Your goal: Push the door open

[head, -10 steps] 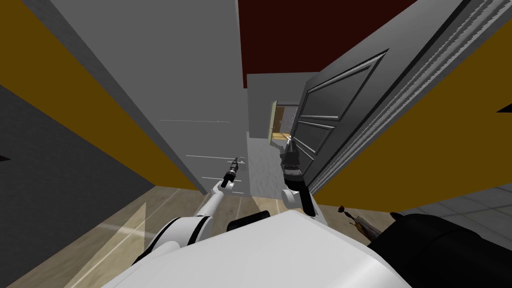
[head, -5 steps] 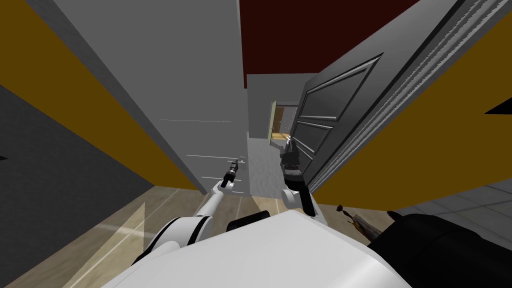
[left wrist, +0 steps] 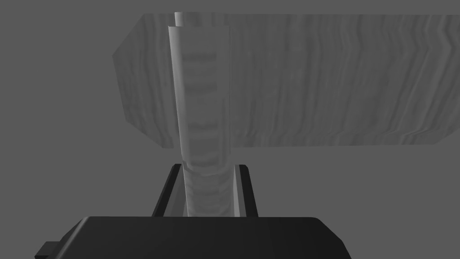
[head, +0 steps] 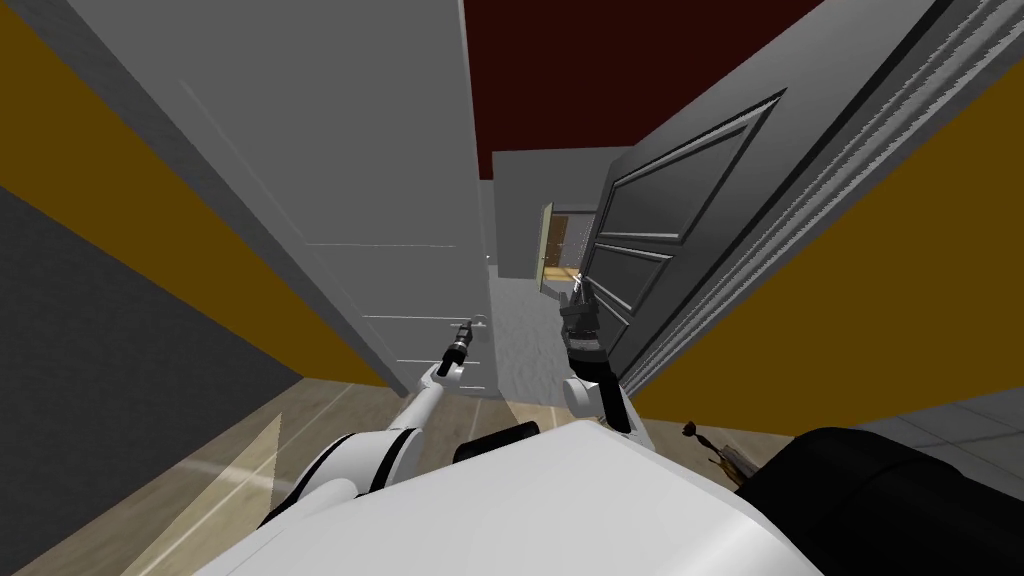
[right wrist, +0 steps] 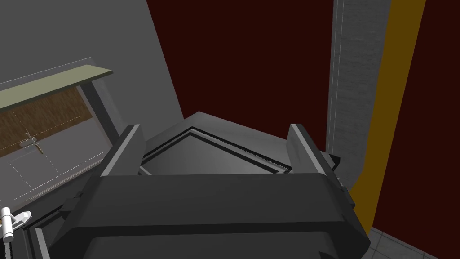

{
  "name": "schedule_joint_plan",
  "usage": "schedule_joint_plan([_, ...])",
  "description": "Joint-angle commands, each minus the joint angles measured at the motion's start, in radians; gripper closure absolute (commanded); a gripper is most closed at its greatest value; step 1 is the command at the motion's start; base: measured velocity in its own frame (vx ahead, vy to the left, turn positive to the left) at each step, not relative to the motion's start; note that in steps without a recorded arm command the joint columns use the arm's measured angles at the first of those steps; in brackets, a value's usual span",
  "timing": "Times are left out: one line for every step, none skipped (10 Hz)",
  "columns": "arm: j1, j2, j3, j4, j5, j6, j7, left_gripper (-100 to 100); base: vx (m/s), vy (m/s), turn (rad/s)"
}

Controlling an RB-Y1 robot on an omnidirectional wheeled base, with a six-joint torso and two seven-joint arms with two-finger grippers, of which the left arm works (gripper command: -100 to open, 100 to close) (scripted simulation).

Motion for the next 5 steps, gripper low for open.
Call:
schedule_joint_plan([0.018, 0.019, 0.000, -0.050, -0.001, 0.019, 0.007, 100, 0.104, -0.074, 0.010])
schedule_joint_plan([0.018, 0.019, 0.000, -0.052, -0.001, 0.019, 0.007, 100, 0.047, -0.020, -0.008])
schedule_joint_plan([0.018, 0.019, 0.000, -0.052, -0.001, 0.019, 0.007, 100, 0.015, -0.001, -0.017])
schedule_joint_plan([0.020, 0.037, 0.018, -0.055, 0.009, 0.021, -0.001, 100, 0.129, -0.076, 0.065])
schedule_joint_plan([0.021, 0.042, 0.023, -0.055, 0.011, 0.022, -0.003, 100, 0.155, -0.108, 0.104])
